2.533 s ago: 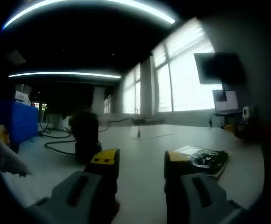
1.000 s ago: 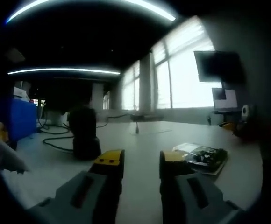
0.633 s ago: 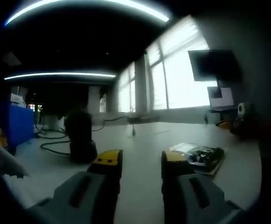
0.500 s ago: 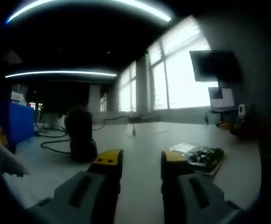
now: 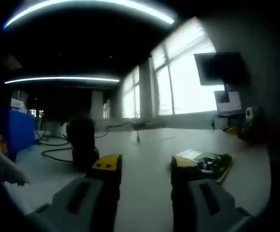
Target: Clip sheet goods on table flip sheet goods clip sheet goods scan sheet goods put sheet goods back to table
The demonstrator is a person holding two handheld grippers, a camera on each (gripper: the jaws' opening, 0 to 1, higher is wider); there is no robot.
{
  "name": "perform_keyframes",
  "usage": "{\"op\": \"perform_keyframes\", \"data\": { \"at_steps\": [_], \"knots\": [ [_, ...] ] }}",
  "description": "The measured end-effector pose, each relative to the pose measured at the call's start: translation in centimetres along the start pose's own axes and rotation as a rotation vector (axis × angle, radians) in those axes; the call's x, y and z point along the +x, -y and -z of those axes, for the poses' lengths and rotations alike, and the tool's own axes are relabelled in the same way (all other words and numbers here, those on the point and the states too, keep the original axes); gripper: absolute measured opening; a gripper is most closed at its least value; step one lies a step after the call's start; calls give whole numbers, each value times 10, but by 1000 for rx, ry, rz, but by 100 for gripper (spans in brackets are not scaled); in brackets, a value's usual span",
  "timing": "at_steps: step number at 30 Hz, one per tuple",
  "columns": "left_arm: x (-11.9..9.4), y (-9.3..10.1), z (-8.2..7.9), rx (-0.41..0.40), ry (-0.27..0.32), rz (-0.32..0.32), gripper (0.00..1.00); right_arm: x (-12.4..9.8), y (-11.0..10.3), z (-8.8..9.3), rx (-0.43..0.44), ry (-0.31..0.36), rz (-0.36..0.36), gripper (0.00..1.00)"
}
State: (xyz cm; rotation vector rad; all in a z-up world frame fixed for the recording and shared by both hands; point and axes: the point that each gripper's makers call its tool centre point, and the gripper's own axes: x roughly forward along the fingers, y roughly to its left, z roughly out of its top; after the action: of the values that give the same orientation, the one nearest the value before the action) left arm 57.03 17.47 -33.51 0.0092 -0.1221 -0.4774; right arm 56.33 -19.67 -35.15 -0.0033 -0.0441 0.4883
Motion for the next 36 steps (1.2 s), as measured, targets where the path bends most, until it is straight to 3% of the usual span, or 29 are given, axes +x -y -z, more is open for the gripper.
{"op": "perform_keyframes", "data": {
  "at_steps": [6,10,18,19,23,33,36],
  "knots": [
    [0,1,4,9,-23,6,28,0,0,-1,6,7,-1,25],
    [1,1,5,18,-28,4,37,-1,0,-2,9,12,-4,26],
    [1,6,6,11,-32,19,33,2,-3,-3,0,2,12,23],
    [0,6,5,10,-29,19,33,1,-8,-2,-54,-16,-19,22],
    [1,7,5,10,-27,24,33,-3,-10,-8,40,10,2,23],
    [1,6,6,12,-30,24,33,4,-48,-30,4,16,-69,24],
    [1,8,7,-15,-34,31,24,9,-66,-32,-9,9,-109,23]
  ]
}}
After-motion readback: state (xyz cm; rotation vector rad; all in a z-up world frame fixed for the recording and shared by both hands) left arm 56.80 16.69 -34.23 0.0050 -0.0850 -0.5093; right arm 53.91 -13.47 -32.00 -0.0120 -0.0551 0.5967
